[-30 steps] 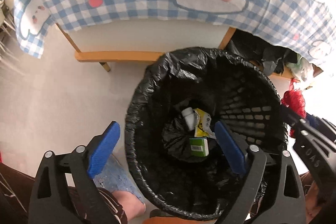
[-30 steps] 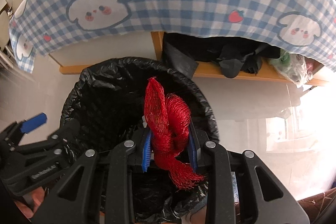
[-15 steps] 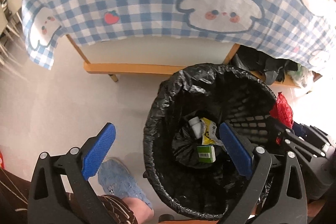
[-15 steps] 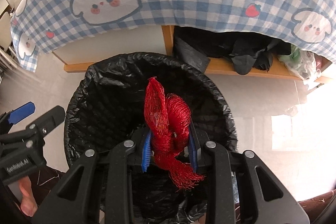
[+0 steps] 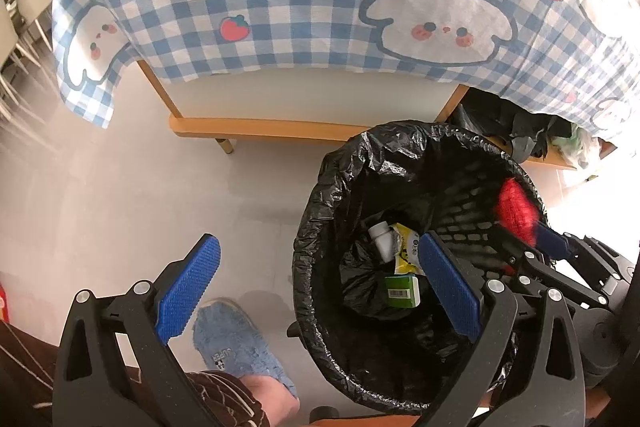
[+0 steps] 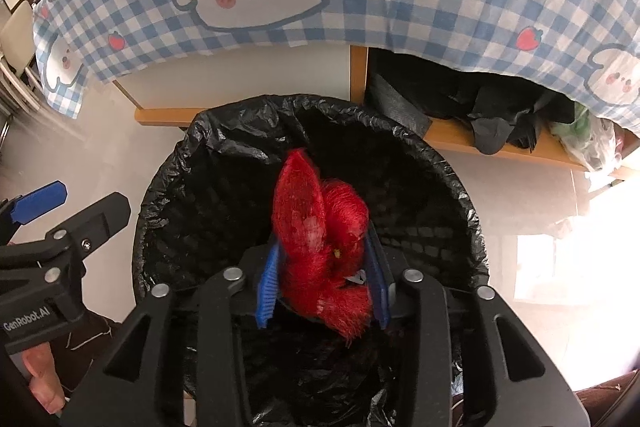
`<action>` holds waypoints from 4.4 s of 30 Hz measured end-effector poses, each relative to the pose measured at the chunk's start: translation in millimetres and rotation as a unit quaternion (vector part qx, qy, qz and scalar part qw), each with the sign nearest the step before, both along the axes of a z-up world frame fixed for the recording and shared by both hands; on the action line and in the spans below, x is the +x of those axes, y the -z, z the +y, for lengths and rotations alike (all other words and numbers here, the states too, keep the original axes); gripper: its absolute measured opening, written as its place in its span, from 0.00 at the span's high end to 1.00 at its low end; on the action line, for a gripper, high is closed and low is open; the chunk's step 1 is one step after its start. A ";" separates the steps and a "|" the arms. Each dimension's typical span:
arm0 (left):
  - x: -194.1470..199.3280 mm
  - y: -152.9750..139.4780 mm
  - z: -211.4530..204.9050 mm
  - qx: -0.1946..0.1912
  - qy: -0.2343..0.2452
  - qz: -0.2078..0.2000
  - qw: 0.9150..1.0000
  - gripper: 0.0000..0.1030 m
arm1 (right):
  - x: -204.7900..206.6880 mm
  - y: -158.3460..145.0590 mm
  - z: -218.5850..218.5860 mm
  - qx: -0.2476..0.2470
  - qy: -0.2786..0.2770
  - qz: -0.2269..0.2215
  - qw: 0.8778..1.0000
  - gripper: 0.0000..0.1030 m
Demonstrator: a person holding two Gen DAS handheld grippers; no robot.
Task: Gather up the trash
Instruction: 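Move both tools back over the table toward the remaining trash, then grasp the blue-white milk carton with the left tool while the right tool grasps the plastic bag of gold wrappers, then carry the milk carton and plastic bag with both tools over the black bin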
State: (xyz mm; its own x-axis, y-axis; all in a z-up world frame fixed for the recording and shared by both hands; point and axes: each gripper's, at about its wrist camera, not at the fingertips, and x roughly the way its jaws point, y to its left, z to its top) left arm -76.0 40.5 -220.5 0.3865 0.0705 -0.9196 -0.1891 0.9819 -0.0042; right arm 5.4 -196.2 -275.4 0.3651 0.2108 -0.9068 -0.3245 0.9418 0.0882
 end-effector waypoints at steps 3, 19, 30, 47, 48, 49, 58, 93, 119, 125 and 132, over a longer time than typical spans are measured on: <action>1.5 -2.1 -1.5 0.000 0.003 0.000 1.000 0.06 | -1.0 -3.8 -3.9 -0.007 0.004 -0.005 1.000 0.49; 4.5 -85.4 -23.5 -0.011 0.035 -0.032 0.999 0.06 | -3.8 -106.7 -60.3 -0.029 0.049 -0.083 0.995 0.08; 29.0 -155.5 -44.8 -0.041 0.047 -0.070 0.996 0.06 | 20.0 -191.3 -100.3 -0.021 0.083 -0.151 0.985 0.08; 148.6 -193.6 -82.9 -0.011 0.025 -0.081 0.996 0.06 | 134.9 -246.1 -135.1 -0.004 0.090 -0.205 0.975 0.08; 154.5 -193.0 -84.6 -0.010 0.023 -0.079 0.997 0.06 | 140.8 -245.6 -137.7 0.002 0.092 -0.205 0.974 0.08; 159.7 -192.3 -85.7 -0.011 0.020 -0.077 0.997 0.06 | 145.5 -245.3 -138.8 0.006 0.094 -0.205 0.974 0.08; 207.5 -179.5 -90.5 0.003 -0.002 -0.055 0.999 0.06 | 204.7 -239.8 -137.1 0.000 0.087 -0.212 0.973 0.08; 270.8 -146.3 -77.8 -0.021 0.024 -0.002 0.999 0.39 | 357.9 -211.9 -121.2 0.039 0.090 -0.131 0.987 0.18; 264.4 -166.3 -71.3 -0.022 0.038 -0.023 0.999 0.39 | 375.8 -191.1 -142.7 0.107 0.136 -0.077 0.982 0.69; 253.7 -164.8 -71.2 -0.028 0.035 -0.025 0.999 0.39 | 358.2 -201.6 -142.1 0.095 0.134 -0.091 0.982 0.70; 242.5 -169.5 -69.7 -0.026 0.034 -0.034 0.998 0.39 | 335.9 -211.6 -139.8 0.071 0.130 -0.105 0.983 0.70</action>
State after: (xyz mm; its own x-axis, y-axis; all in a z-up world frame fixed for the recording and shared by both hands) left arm 166.5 -29.2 -51.0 0.4504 -0.0057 -0.8928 -0.1194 0.9906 -0.0665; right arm 341.3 -336.0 -63.9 0.5995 0.2040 -0.7739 -0.0989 0.9784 0.1814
